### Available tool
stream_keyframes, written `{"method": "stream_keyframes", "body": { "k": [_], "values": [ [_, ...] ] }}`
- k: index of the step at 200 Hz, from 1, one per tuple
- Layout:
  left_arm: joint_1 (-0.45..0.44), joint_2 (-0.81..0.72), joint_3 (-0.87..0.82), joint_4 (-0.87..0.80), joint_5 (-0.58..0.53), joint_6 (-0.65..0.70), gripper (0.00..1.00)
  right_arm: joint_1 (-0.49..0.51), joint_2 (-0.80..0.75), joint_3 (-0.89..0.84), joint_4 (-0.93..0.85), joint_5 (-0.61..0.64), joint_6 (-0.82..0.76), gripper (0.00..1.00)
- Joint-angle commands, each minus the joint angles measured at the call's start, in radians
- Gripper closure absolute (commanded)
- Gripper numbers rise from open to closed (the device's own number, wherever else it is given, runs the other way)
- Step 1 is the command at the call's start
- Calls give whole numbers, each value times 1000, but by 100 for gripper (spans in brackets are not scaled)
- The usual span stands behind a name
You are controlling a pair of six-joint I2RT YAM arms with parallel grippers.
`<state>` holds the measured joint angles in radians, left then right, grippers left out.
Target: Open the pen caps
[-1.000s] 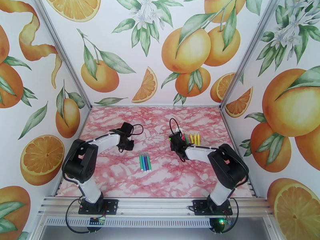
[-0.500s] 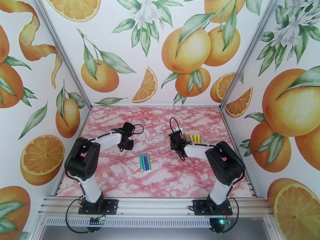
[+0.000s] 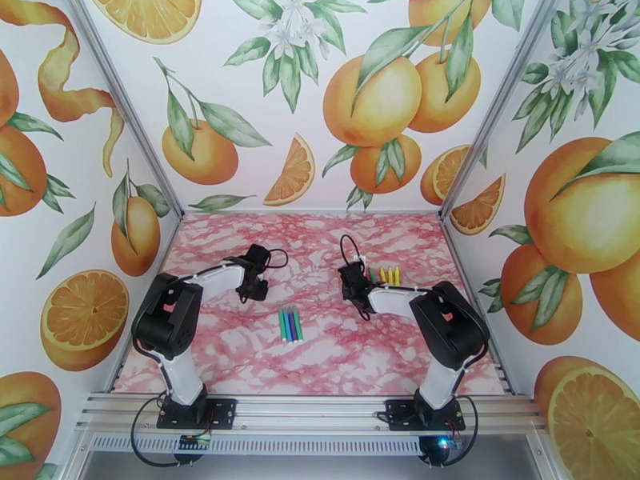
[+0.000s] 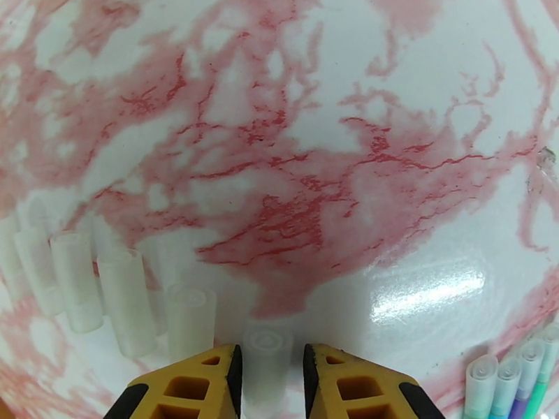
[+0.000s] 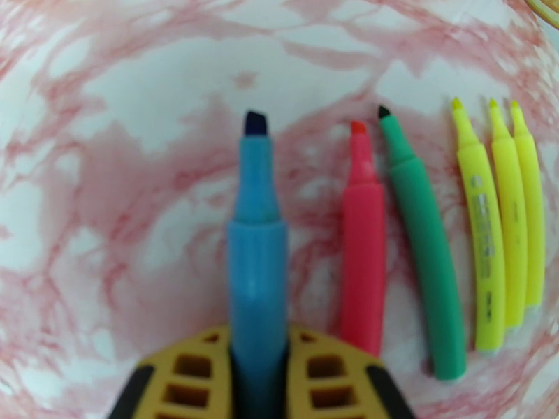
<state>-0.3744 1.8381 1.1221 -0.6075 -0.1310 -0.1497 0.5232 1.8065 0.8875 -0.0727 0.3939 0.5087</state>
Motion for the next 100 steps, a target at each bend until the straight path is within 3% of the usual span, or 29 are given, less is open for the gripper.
{"method": "stream_keyframes", "body": {
  "k": [1,100],
  "values": [
    [-5,-3,31,-12,-10,10,69,-5,4,21,-32,25,8,79],
    [-8,-102,24,-21,27,7,55,1,-97,-4,-53,-7,-31,68]
  ]
}}
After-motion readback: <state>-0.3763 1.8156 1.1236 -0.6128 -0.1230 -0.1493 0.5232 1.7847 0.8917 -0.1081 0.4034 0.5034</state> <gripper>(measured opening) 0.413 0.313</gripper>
